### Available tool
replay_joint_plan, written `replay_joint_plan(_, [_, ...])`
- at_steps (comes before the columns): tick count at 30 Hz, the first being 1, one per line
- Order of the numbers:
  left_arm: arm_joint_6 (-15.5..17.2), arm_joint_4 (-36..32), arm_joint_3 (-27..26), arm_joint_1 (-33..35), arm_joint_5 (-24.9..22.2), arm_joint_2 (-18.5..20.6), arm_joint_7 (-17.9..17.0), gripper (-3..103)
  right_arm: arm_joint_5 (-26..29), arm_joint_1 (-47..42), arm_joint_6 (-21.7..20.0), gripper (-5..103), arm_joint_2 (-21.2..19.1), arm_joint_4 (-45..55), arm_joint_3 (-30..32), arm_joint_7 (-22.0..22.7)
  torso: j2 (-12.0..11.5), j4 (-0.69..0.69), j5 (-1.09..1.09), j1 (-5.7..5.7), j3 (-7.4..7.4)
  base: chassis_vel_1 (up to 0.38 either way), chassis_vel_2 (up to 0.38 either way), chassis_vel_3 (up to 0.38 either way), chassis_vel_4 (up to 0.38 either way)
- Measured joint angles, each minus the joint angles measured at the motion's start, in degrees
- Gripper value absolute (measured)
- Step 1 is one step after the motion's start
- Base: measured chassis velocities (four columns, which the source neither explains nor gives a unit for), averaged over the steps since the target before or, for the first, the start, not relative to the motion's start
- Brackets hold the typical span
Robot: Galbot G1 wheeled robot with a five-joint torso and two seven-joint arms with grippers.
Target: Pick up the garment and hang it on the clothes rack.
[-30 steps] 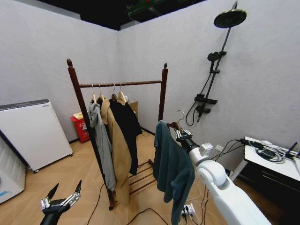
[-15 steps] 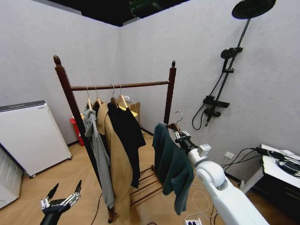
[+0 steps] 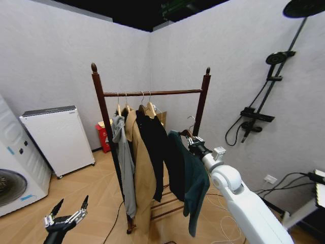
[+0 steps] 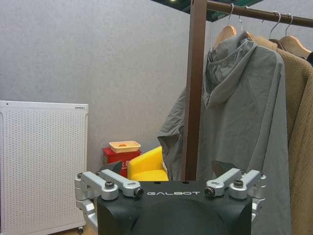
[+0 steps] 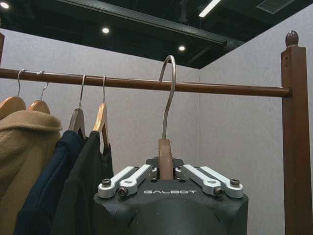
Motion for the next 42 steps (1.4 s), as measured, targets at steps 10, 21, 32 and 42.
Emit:
replay_joint_plan(10, [0.00, 0.00, 0.00, 0.00, 0.00, 0.00, 0.01, 100, 0.70, 11.86, 1.40, 10, -0.51, -10.12, -5.53, -5.24, 0.00, -0.02, 0.01, -0.02, 0.00, 0.000, 0.000, 0.000, 0.000])
replay_joint_plan(21, [0.00, 0.00, 0.00, -0.01, 0.00, 0.00, 0.01, 100, 0.92, 28.29, 0.34, 10, 6.10, -21.93, -13.65, -3.99, 0.01, -0.01, -0.02, -0.02, 0.00, 0.000, 0.000, 0.000, 0.000])
replay_joint_plan(32, [0.00, 0.00, 0.00, -0.01, 0.00, 0.00, 0.02, 100, -0.53, 39.92, -0.22, 10, 15.01, -36.33, -19.92, -5.07, 0.00, 0.00, -0.02, -0.02, -0.01, 0.000, 0.000, 0.000, 0.000])
replay_joint_plan(42, [0.00, 0.00, 0.00, -0.01, 0.00, 0.00, 0.01, 100, -3.07, 44.01, -0.45, 10, 16.71, -44.41, -21.16, -5.93, 0.01, -0.03, 0.01, -0.02, -0.01, 0.000, 0.000, 0.000, 0.000])
